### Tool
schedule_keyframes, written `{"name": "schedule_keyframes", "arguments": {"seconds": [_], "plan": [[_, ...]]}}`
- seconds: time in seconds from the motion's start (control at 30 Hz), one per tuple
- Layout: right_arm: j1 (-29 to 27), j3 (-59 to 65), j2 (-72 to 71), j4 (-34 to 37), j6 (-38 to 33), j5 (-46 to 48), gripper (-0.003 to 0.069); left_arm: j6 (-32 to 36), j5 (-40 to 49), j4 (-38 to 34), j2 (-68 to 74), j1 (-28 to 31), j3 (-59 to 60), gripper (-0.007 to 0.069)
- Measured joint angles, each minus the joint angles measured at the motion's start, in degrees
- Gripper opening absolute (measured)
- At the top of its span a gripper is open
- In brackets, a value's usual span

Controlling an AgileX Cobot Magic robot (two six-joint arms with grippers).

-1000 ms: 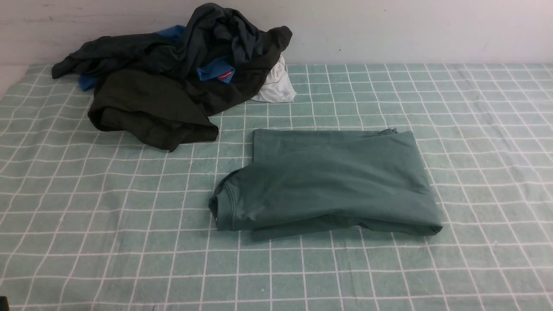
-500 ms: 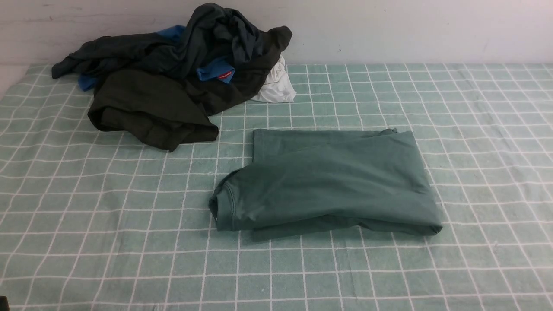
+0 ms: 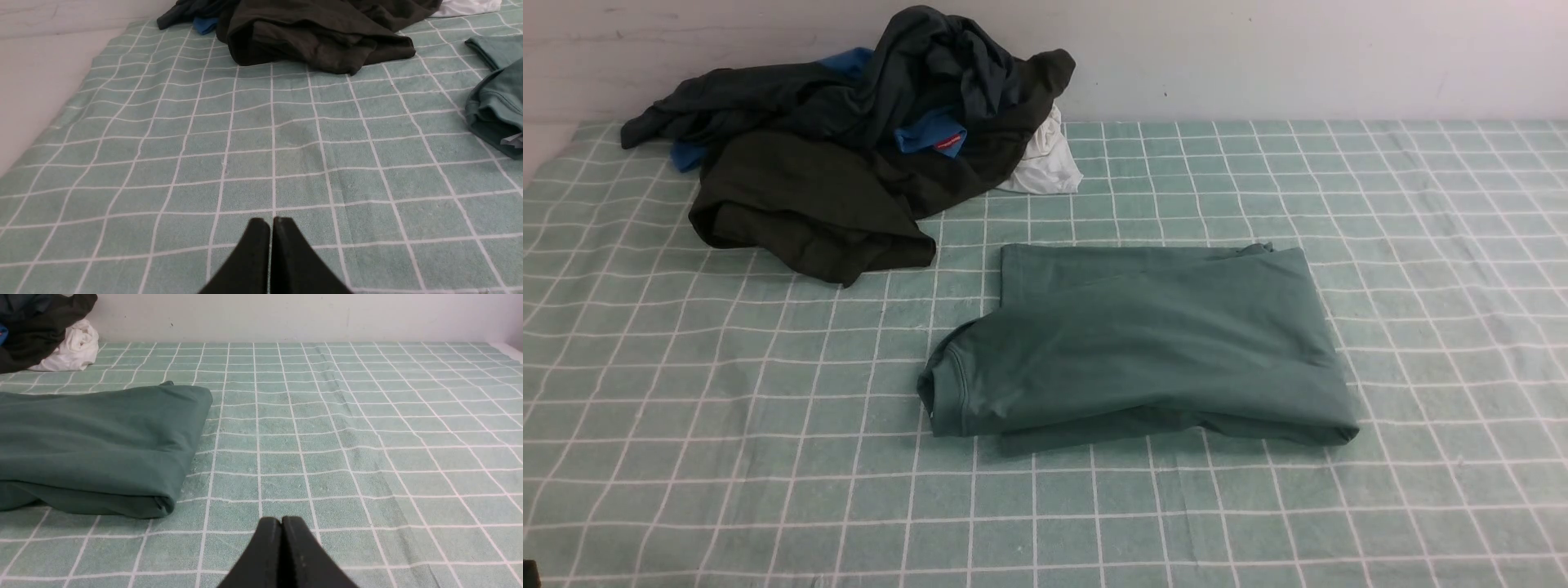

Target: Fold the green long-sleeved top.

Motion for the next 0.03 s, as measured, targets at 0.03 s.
{"name": "schedule_keyframes", "arguments": {"seconds": [0.03], "plan": [[0.00, 0.00, 0.00, 0.00, 0.00, 0.00, -0.0013, 0.00, 0.00, 0.00, 0.00, 0.00, 0.00, -0.0003]]}}
